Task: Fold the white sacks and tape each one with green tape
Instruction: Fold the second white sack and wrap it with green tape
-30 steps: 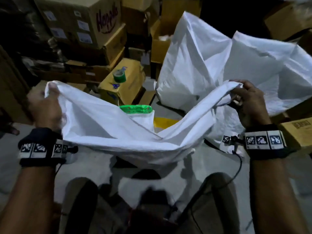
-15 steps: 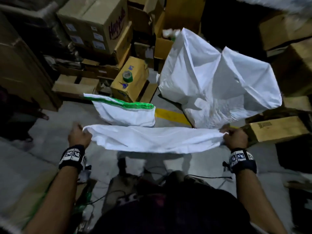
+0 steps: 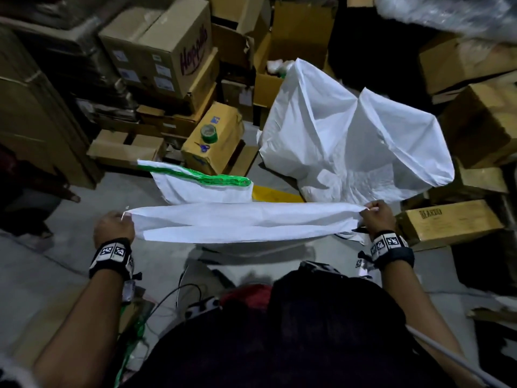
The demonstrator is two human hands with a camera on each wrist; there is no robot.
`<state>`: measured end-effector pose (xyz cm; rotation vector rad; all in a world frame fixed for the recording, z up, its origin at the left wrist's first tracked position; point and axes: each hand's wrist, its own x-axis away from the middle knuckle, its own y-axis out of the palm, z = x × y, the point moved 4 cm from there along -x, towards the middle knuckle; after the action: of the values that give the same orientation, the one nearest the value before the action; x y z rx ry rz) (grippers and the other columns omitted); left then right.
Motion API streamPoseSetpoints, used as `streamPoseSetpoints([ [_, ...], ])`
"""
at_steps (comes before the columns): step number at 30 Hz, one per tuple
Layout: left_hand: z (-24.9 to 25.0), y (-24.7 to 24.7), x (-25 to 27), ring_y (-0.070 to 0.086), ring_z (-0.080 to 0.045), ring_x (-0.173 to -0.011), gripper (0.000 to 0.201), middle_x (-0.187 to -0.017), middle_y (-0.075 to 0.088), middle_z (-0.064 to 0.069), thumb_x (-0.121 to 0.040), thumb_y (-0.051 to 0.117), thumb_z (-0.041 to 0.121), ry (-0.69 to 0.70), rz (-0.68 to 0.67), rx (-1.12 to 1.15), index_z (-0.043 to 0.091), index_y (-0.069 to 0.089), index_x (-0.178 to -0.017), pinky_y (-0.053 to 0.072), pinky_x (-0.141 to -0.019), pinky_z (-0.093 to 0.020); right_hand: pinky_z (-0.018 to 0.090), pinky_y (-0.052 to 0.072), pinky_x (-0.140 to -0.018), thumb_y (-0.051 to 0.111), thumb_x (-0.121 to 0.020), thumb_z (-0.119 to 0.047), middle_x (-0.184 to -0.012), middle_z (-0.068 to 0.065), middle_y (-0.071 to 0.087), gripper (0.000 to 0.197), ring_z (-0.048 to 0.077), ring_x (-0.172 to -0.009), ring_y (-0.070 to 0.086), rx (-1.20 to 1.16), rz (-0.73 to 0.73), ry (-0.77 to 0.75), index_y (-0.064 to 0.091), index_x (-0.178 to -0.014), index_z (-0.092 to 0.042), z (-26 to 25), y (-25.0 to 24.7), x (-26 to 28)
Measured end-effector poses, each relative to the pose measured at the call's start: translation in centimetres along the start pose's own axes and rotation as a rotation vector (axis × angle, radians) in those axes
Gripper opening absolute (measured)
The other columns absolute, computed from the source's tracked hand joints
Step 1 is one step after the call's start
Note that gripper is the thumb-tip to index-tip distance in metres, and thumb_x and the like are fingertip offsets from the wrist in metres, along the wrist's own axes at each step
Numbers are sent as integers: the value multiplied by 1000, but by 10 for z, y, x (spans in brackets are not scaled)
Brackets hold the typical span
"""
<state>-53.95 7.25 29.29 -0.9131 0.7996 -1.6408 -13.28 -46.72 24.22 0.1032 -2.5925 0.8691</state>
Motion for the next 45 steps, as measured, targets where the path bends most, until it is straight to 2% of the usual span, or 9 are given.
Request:
streamPoseSetpoints([
  [5,11,5,-7,49,-50,-122,24,-126,58,-33,-98,53,32,-12,-11,-72,13,64,-107,34,-108,-55,63,57,-77,55,-61,-26,-80,14,69,28,36,-80,67,-123,-100,-122,71,-81,-37,-18,21,-62],
  [18,133,29,-23,65,-40,-107,32,-112,69,-26,-96,64,25,44,75,407,-1,71,-115,45,-85,-35,49,62,-64,38,-73,-9,-89,8,70,45,29,-75,67,-306,166,-213,74,-74,-37,-175,-25,-74],
  [23,170,63,-46,66,-33,-107,37,-113,70,-15,-88,75,27,-85,-82,410,6,70,-118,47,-87,-37,24,56,-59,46,-91,5,-79,-1,62,38,8,-61,61,-339,-27,-66,68,-116,-12,-159,-36,-103],
  [26,180,79,-60,65,-36,-109,37,-113,71,-20,-90,72,37,-145,-124,320,9,72,-114,48,-95,-42,26,58,-60,46,-98,5,-69,3,65,30,12,-58,63,-474,-144,41,58,-123,-8,-138,-30,-116],
  [31,199,76,-75,60,-41,-118,30,-123,65,-25,-94,64,8,-26,-166,126,-3,65,-122,46,-99,-42,36,61,-66,58,-86,10,-73,12,64,30,25,-64,61,-128,-57,40,74,-108,-2,-126,-34,-138],
  [34,208,71,-84,60,-49,-110,22,-101,63,-37,-91,61,-2,20,-168,1,-15,67,-108,47,-95,-48,39,60,-79,65,-78,-2,-77,8,73,31,25,-76,70,339,97,-113,81,-95,-22,-144,-39,-142],
  [40,173,88,-137,67,-44,-100,56,-102,69,-33,-96,49,40,-180,-96,258,-12,67,-106,55,-92,-49,30,55,-77,75,-84,-24,-80,11,75,17,26,-76,74,312,160,-259,77,-100,-21,-170,-26,-153],
  [43,191,85,-98,75,-21,-75,44,-122,65,-21,-99,58,22,-383,-203,510,-11,55,-128,62,-66,-31,41,57,-80,77,-81,-30,-86,15,75,17,34,-85,72,371,175,-303,78,-92,-17,-175,-28,-162],
  [45,194,86,-82,72,-20,-101,46,-136,56,-19,-102,52,9,-379,-208,533,-12,42,-142,56,-62,-18,43,53,-83,76,-86,-22,-104,21,68,15,40,-94,67,437,201,-322,77,-93,-9,-179,-35,-161],
])
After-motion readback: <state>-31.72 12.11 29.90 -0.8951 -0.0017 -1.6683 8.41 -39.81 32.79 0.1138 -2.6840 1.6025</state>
